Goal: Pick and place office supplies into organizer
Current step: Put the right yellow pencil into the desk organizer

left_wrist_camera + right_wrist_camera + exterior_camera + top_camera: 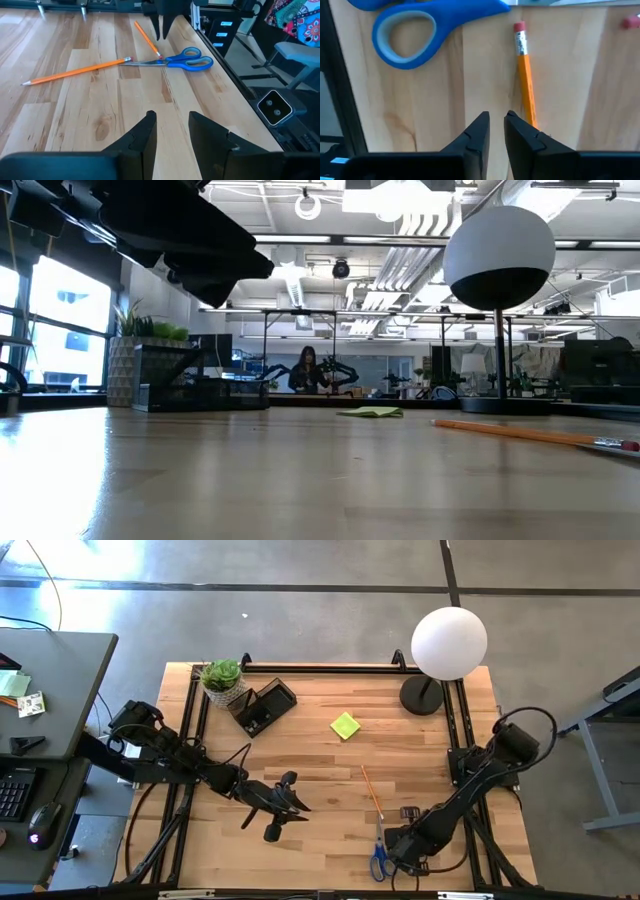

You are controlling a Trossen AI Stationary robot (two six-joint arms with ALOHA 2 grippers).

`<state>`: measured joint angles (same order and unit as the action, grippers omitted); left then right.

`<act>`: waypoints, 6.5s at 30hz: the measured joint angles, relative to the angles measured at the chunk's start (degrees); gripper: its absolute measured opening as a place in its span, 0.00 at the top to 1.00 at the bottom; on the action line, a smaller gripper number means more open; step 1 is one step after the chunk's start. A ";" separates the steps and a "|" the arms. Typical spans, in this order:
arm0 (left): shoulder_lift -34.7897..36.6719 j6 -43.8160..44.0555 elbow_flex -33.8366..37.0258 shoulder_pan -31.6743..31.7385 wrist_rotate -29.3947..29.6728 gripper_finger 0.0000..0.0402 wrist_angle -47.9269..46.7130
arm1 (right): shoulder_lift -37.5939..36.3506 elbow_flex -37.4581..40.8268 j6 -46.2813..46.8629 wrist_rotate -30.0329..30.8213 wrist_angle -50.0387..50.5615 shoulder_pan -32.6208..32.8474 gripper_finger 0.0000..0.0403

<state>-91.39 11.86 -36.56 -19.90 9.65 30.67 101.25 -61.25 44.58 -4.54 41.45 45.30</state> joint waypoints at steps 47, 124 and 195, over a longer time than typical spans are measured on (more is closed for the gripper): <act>-0.02 0.44 0.00 0.00 0.00 0.75 -0.78 | 2.89 -2.32 -4.11 7.76 6.47 1.38 0.91; -0.04 -0.39 0.00 0.00 0.00 0.75 0.69 | -5.58 -5.54 -6.58 18.10 10.72 -5.55 0.94; -4.09 -18.08 -3.23 0.39 20.86 0.75 35.33 | -11.69 -14.58 -47.99 28.11 -16.99 -23.17 0.94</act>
<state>-95.48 -6.22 -39.79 -19.51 30.51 66.00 89.56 -75.83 -3.41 23.57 24.47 22.13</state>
